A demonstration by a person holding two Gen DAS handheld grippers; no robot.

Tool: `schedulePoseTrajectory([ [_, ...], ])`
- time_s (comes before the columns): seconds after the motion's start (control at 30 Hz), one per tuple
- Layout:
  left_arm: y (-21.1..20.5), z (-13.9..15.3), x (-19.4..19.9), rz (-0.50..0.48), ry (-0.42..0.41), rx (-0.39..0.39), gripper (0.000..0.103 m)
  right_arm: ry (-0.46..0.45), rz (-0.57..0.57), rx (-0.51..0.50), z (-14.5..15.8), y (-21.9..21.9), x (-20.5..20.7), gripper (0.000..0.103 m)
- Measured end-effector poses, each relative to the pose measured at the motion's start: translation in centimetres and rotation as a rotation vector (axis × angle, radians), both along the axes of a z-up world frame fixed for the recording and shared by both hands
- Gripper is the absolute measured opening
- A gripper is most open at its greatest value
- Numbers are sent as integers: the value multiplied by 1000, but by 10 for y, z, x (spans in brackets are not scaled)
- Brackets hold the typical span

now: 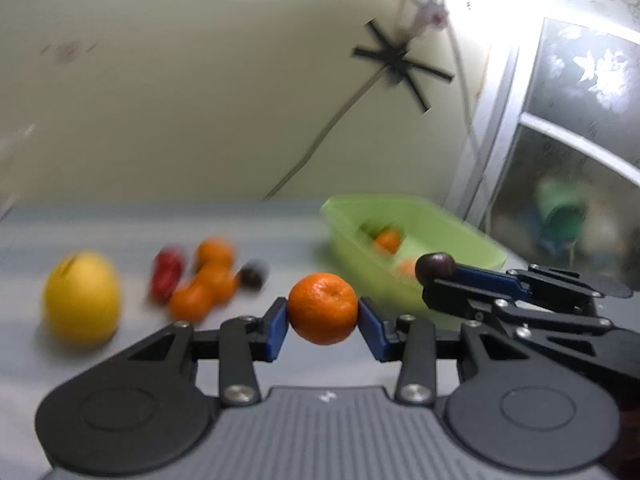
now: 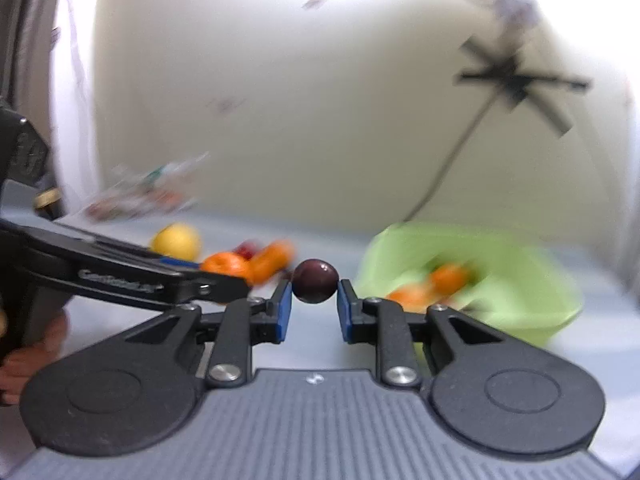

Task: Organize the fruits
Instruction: 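Carry the tangerine and plum over the basket and open both tools, then move both open tools back to the fruit pile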

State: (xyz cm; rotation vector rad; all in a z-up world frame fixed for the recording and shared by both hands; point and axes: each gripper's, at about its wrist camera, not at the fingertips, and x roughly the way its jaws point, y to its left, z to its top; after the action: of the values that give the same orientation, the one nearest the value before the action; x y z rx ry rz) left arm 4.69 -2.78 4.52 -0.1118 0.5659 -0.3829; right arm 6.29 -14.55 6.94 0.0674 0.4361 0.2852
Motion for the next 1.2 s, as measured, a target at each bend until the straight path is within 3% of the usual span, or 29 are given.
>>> schedulePoseTrajectory([
  [0.07,-20,11,18,-37,-15,-11,38,-13,-69,-16,3,-21,9,27],
  [0.2,-65,11,56,-77,-15,46,39,41,-199,-25,-11,-61,33,27],
  [0.37,-98,-9,93,-64,53,97,39,90,-236,18,-31,-80,47,30],
  [0.47,-108,-15,97,-54,46,125,43,86,-238,6,-35,-78,48,43],
  [0.57,-106,-13,98,-44,35,118,47,75,-252,23,-33,-79,44,43],
  [0.77,-44,19,51,44,-72,-3,47,-16,-302,58,-25,-88,32,43],
  [0.9,23,15,4,167,-96,-1,46,-57,-284,142,-19,-93,22,42],
  [1.03,64,-6,-30,256,-62,79,44,-31,-131,271,-5,-75,16,42],
  [1.2,66,-23,-28,244,-32,103,43,11,86,166,12,-1,18,40],
])
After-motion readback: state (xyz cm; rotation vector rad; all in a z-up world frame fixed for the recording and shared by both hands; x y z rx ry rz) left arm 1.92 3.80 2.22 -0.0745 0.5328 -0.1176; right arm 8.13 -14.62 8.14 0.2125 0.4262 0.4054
